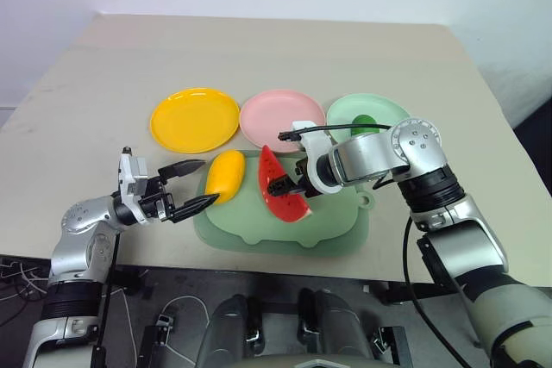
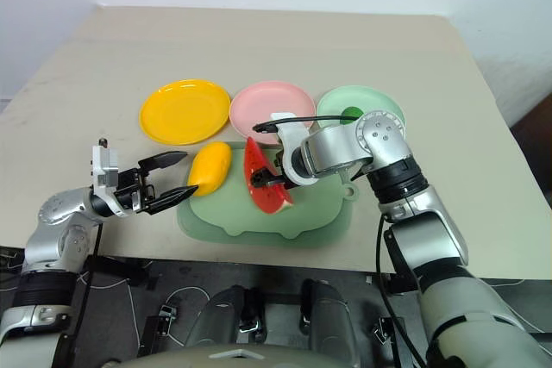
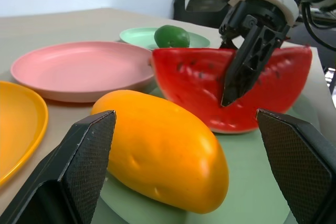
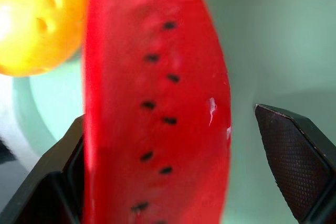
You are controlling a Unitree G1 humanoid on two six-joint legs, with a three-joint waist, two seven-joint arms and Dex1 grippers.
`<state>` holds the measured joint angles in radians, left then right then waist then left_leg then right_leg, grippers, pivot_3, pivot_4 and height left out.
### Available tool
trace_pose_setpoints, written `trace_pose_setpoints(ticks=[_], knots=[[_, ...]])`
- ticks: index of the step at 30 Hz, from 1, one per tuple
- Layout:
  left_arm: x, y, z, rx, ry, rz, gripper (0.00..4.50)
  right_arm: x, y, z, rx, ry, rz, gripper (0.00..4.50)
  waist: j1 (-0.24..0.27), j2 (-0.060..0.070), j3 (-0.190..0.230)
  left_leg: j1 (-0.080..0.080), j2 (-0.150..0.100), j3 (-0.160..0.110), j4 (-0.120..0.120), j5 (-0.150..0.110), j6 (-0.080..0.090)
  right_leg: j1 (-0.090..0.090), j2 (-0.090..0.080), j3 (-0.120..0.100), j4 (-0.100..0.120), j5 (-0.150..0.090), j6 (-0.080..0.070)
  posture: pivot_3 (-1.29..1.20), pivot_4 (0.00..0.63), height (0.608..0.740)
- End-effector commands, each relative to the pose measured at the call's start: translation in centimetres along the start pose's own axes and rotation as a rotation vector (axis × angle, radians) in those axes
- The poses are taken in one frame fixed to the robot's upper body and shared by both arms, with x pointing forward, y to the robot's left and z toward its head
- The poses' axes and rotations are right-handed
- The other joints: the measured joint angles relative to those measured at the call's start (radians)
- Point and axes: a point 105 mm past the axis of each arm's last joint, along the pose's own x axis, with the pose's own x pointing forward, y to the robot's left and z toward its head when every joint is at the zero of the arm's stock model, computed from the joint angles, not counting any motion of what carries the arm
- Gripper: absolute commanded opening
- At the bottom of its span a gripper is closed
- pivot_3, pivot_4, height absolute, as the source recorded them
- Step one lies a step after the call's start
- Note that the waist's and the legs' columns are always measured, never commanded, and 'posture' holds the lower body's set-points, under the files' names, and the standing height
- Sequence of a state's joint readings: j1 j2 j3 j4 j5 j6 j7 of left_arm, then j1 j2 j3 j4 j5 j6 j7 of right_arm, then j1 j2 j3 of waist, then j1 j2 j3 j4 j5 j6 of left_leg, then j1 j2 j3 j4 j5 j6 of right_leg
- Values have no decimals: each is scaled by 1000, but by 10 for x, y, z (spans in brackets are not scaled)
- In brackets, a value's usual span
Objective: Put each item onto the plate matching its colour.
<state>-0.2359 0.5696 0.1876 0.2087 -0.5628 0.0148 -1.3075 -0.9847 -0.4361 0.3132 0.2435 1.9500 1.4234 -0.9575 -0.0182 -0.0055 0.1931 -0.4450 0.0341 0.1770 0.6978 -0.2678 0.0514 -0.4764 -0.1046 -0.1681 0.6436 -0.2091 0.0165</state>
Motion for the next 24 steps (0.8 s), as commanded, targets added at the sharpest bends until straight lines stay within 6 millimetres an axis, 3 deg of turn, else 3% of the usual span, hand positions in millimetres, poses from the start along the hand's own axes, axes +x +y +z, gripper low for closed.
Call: trace_pose_setpoints(ticks=[1,3,8,13,19,24], knots=[[-1,3,1,27,-11,0,4500,-8,1,-3,-107,24,-24,4475,1,0,0,0,0,0,0,0,0,0,0,0,0,0,0,0,150,696],[-1,3,0,26,-14,0,4500,-11,-2,-6,-143,37,-51,4475,1,0,0,0,0,0,0,0,0,0,0,0,0,0,0,0,150,696],[3,2,1,30,-19,-4,4500,-12,0,-8,-160,43,-29,3359,0,0,0,0,0,0,0,0,0,0,0,0,0,0,0,0,150,696],[7,1,5,34,-22,-3,4500,-17,8,-4,-171,12,27,3279,1,0,0,0,0,0,0,0,1,0,0,0,0,0,0,0,150,696],[7,0,9,37,-24,5,4500,-57,24,36,-192,-208,120,3273,1,0,0,0,0,0,0,0,1,0,0,0,0,-1,1,0,150,696],[5,1,11,41,-25,24,4500,-75,-21,80,-199,-404,-99,3271,5,0,0,0,0,0,0,-2,1,0,0,0,-2,-2,3,0,150,696]])
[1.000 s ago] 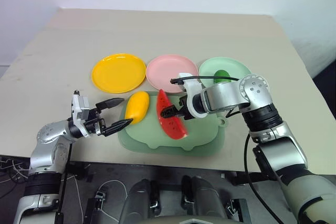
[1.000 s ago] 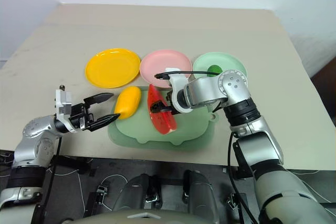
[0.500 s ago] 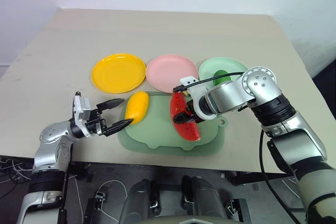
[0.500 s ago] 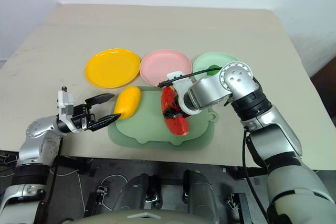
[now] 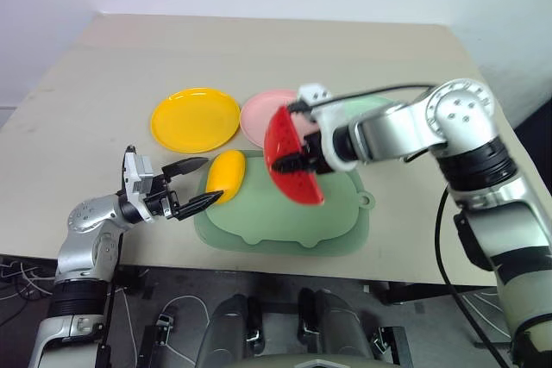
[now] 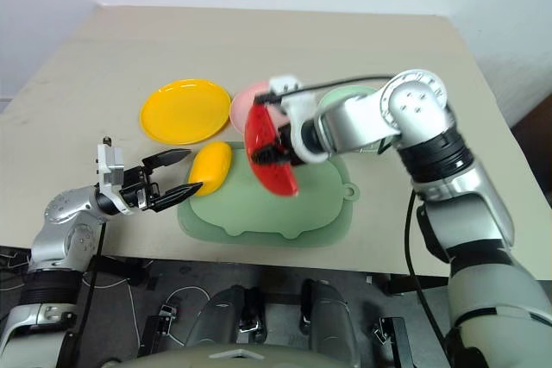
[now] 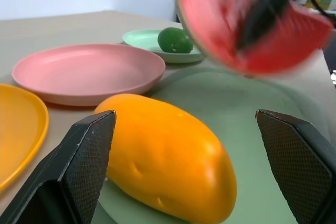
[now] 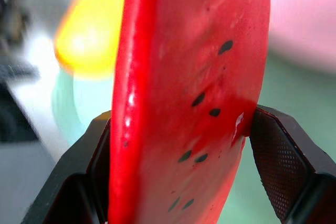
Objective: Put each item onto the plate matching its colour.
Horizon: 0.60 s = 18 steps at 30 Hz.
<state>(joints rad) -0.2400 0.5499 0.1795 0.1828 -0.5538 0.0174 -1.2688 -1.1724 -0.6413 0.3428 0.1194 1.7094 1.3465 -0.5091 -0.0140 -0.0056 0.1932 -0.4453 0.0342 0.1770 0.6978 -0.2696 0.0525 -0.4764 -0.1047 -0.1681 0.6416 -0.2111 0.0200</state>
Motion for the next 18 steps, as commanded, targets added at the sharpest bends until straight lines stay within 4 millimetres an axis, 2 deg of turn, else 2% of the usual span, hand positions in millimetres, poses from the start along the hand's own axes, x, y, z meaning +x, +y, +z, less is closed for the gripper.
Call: trace_pose_setpoints(ticks=[1,5,10,18], knots=[[-3,1,9,30,-13,12,4500,-6,-35,26,-45,-132,-132,3271,1,0,0,0,0,0,0,-1,1,0,0,0,-1,0,0,0,150,696],[-6,2,8,32,-13,25,4500,9,-48,40,-86,-188,-122,3271,-7,0,0,-1,0,1,0,-2,5,0,0,0,-2,0,0,0,150,696],[-7,-3,6,34,-14,29,4500,40,-62,51,-191,-189,-156,3271,-10,0,0,0,1,7,0,1,2,-4,0,2,3,2,-3,0,150,696],[-6,-8,10,40,-12,37,4500,79,-62,54,-346,-160,-143,3271,-6,0,0,0,2,9,0,0,-1,-5,0,3,4,2,-3,0,150,696]])
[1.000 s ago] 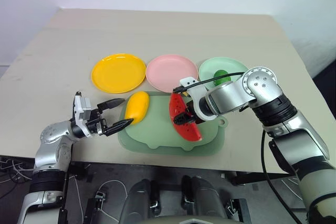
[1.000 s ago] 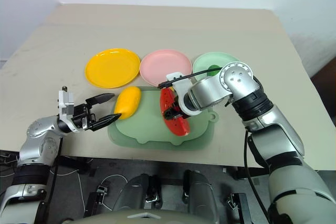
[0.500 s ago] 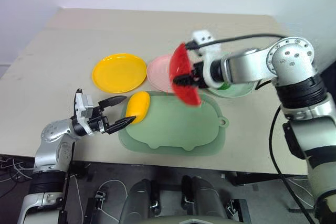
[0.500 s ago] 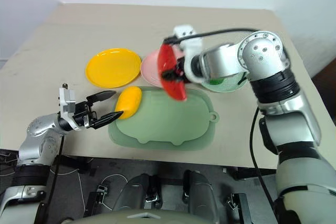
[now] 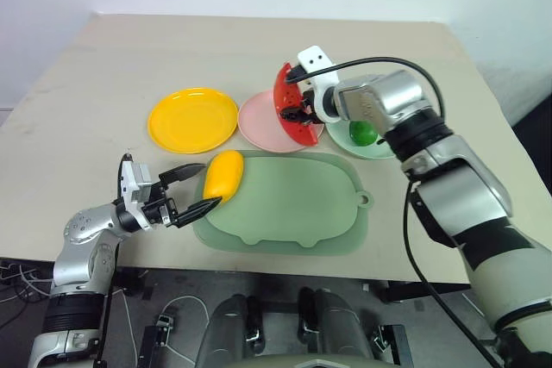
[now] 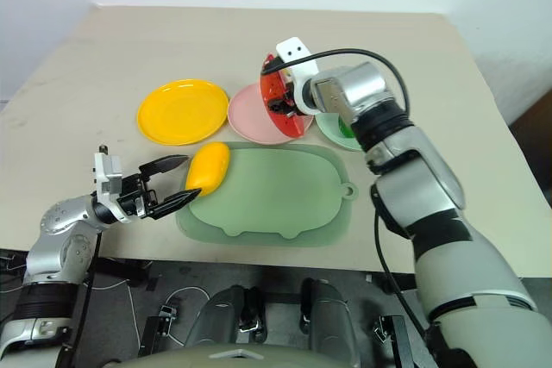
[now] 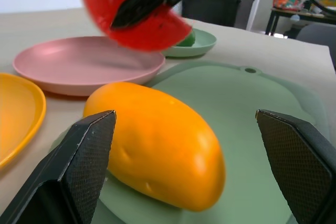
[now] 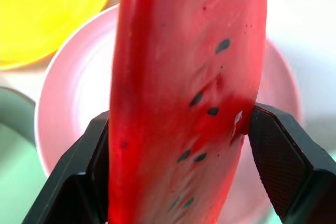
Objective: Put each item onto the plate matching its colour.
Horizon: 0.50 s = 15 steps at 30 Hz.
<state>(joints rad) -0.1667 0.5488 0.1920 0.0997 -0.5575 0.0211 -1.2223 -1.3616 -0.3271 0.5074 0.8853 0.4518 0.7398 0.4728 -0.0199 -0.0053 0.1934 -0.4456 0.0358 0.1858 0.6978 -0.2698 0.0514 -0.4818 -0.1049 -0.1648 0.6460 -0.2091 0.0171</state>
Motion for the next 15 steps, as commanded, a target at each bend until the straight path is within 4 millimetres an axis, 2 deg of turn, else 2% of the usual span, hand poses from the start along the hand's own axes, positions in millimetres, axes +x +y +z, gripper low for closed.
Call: trace_pose_setpoints(ticks=[1,7,9,11,15], knots=[[0,1,12,32,-20,3,4500,3,1,15,-100,-43,-3,3271,-1,0,0,0,0,0,0,0,0,0,0,0,0,0,0,0,150,696],[5,1,19,36,-25,2,4500,17,7,3,-163,1,2,3271,-4,0,0,0,0,0,0,0,-1,-1,0,0,1,0,0,0,150,696],[6,0,21,36,-24,3,4500,19,10,4,-145,-4,16,3994,-6,0,0,0,0,0,0,0,-1,-1,0,0,1,0,0,0,150,696],[6,0,23,35,-23,5,4500,19,11,6,-146,-6,15,4476,-9,0,0,0,0,0,0,0,-1,-1,0,1,1,0,0,0,150,696],[4,0,23,31,-15,7,4500,14,13,20,-124,-51,29,4476,-22,0,0,-1,0,0,0,0,-1,-3,-1,1,2,0,-1,0,150,696]])
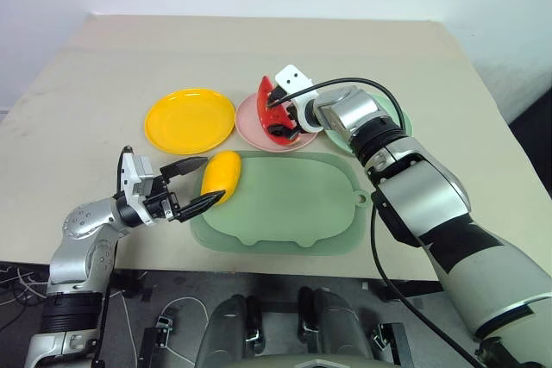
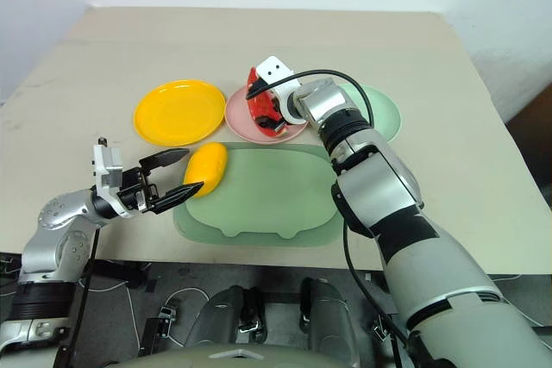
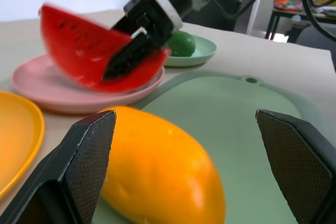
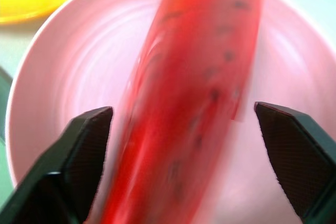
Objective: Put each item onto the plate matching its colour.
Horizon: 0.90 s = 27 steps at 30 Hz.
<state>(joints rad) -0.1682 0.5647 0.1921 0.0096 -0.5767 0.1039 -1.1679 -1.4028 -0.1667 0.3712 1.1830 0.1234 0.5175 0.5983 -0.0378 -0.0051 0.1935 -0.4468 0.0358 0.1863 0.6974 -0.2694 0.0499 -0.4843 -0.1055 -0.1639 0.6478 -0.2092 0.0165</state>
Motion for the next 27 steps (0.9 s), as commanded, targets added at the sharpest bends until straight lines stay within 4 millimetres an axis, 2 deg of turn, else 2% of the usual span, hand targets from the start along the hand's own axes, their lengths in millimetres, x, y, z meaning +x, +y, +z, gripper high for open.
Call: trace_pose_setpoints(ticks=[1,7,9,11,15,17,20,21,23,27], knots=[[-2,1,11,33,-15,3,4500,-13,-2,38,-20,-101,1,4476,-7,0,0,0,0,0,0,0,0,0,0,0,0,0,0,0,150,696],[3,-3,14,33,-19,1,4500,-40,0,74,-9,-217,83,4476,-10,0,0,0,0,1,-1,1,-1,-2,0,0,1,0,0,0,150,696],[2,-3,15,36,-20,11,4500,-56,3,82,-14,-273,126,4476,-8,0,0,-1,0,1,-1,1,-1,-2,0,1,1,0,0,0,150,696],[-1,0,18,28,-42,55,4500,-80,11,82,1,-349,202,4476,-2,-1,0,-1,0,0,-1,1,-1,-3,-1,1,1,0,0,0,150,696],[-10,1,19,18,-49,101,4500,-118,25,59,24,-431,276,4476,-1,-1,-1,-1,-1,-1,0,1,-1,-2,-3,0,1,0,0,0,150,696],[-13,1,19,16,-47,107,4500,-128,31,50,9,-448,279,4476,-1,-1,-1,-1,-2,-1,0,0,-1,-2,-3,0,1,0,0,0,150,696],[-16,4,21,0,-65,153,4500,-152,38,13,-149,-526,287,4476,1,-1,-1,-1,-2,-1,-1,0,-1,-2,-4,0,1,0,0,0,150,696],[-17,5,22,-2,-68,164,4500,-157,40,4,-182,-539,280,4476,7,-1,-1,0,-2,-1,-1,0,-1,-1,-4,-1,0,0,0,0,150,696],[-16,8,23,1,-72,222,4500,-163,33,-15,-77,-553,296,4476,11,-1,-1,2,-2,-1,-2,0,0,1,-4,-1,-2,-1,2,0,150,696],[-17,7,25,-12,-85,260,4500,-165,31,-39,-51,-570,264,4476,18,-1,-1,4,-2,-1,-1,0,0,3,-4,-1,-1,-1,2,0,150,696]])
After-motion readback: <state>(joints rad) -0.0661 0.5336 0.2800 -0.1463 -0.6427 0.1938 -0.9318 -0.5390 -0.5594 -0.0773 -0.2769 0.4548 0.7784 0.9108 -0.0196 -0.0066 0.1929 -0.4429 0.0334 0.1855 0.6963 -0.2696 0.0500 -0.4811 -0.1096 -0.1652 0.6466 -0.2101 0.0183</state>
